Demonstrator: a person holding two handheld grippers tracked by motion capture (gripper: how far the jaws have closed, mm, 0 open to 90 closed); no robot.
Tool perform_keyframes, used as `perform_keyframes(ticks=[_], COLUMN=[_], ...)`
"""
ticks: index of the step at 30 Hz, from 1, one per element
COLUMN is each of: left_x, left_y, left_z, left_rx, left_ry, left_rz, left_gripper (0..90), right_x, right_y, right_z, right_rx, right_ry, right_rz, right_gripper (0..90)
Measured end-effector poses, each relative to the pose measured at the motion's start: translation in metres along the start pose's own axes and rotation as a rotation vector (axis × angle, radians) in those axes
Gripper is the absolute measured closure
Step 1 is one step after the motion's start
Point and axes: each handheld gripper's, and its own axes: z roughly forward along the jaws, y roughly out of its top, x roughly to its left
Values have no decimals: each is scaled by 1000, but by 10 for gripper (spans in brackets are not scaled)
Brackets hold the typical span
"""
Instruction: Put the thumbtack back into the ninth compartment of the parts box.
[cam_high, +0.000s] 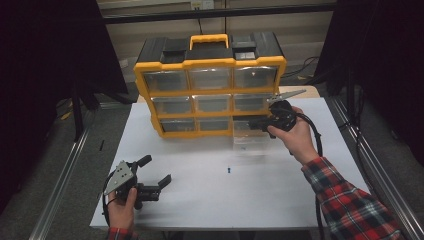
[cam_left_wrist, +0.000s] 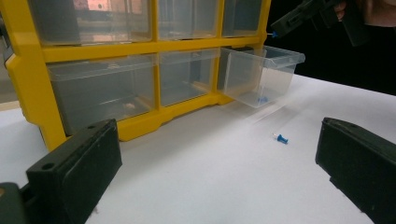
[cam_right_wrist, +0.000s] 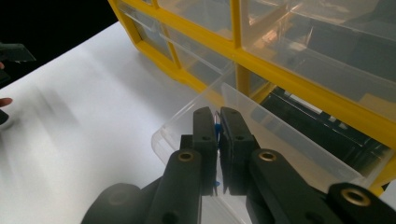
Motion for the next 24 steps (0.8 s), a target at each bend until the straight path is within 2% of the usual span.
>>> perform_keyframes(ticks=[7, 9, 10, 11, 13, 14, 18, 19, 20, 21, 22, 24], left_x=[0, 1, -2, -3, -3, -1, 1, -4, -3, -4, -3, -4], left_y=[0, 0, -1, -1, -1, 0, 0, -1, -1, -1, -1, -1], left_z=[0, 0, 2, 2, 2, 0, 0, 3, 3, 3, 3, 3], left_rx=[0, 0, -26, -33, -31, -7, 2, -47, -39, -46, -36, -47], left_ry=[-3, -1, 3, -1, 3, -1, -1, 9, 6, 7, 6, -2], left_rz=[1, 5, -36, -46, -44, -9, 8, -65, -54, -65, -49, -65], left_gripper=[1, 1, 1, 1, 1, 1, 1, 1, 1, 1, 1, 1], right_x=[-4, -5, -6, -6, -7, -7, -8, -8, -9, -8, -9, -8], right_y=[-3, -5, -6, -7, -9, -10, -12, -13, -13, -13, -13, -13], right_z=[5, 7, 8, 8, 11, 11, 14, 15, 16, 15, 16, 15], right_rx=[17, 21, 23, 30, 25, 25, 33, 34, 34, 38, 35, 34], right_ry=[-32, -37, -36, -40, -45, -50, -59, -54, -57, -62, -67, -71], right_rz=[7, -5, -10, -2, -5, 0, 2, -3, -2, -1, -4, 1], right_gripper=[867, 867, 867, 867, 867, 867, 867, 867, 867, 867, 866, 867])
